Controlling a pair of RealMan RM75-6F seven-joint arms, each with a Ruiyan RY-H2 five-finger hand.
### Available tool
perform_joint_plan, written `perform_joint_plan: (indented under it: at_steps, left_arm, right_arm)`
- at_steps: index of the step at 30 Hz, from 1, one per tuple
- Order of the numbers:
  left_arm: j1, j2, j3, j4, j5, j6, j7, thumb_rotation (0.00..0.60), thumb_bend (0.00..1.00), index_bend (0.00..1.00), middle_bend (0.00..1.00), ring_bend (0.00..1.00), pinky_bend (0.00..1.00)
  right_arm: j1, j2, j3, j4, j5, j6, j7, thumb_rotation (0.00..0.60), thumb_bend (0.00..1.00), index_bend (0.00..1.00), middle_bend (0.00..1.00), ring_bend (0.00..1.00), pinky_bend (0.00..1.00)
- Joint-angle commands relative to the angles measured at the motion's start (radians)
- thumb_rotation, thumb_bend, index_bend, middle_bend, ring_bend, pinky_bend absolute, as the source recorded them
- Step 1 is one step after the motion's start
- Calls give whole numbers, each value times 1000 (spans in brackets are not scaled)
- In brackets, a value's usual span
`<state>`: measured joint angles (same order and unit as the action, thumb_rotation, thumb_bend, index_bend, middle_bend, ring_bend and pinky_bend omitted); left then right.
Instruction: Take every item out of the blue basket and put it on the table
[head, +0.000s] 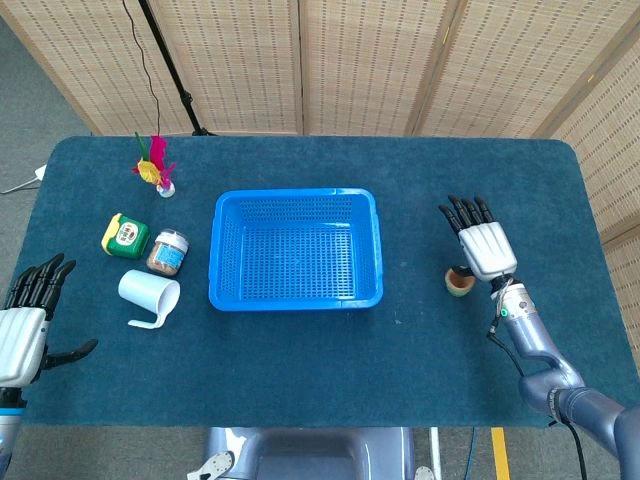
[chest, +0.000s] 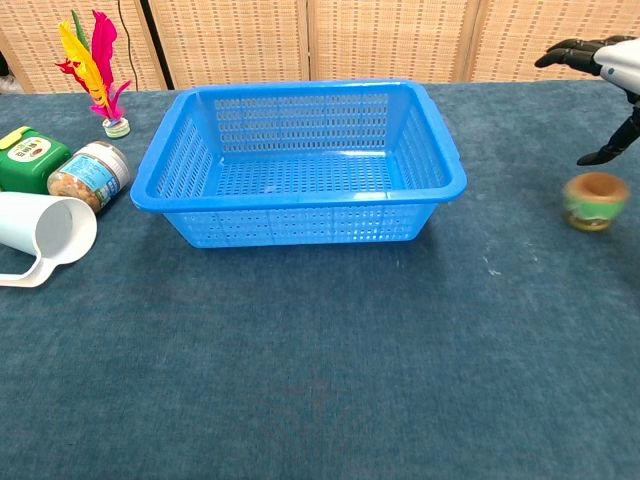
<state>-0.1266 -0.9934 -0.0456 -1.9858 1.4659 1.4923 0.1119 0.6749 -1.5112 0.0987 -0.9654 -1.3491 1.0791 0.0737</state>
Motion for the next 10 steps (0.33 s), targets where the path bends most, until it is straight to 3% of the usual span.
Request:
perform_joint_plan:
  at_steps: [1,5,10]
  left_arm:
    - [12,-10,15,16,12,4,-4,600,62,0,0,0,0]
    - [44,-39,40,79,37,34,-3,600,62,0,0,0,0]
    - [67,-54,52,125,48,57,-35,600,62,0,0,0,0]
  right_arm:
    - [-43,136,49,-233,71,16,-42,600,0,0,0,0,0]
    - [-120,239,35,-386,51,102,-37,600,0,0,0,0,0]
    - [-204,296,9,-437,24,192,-2,600,0,0,0,0,0]
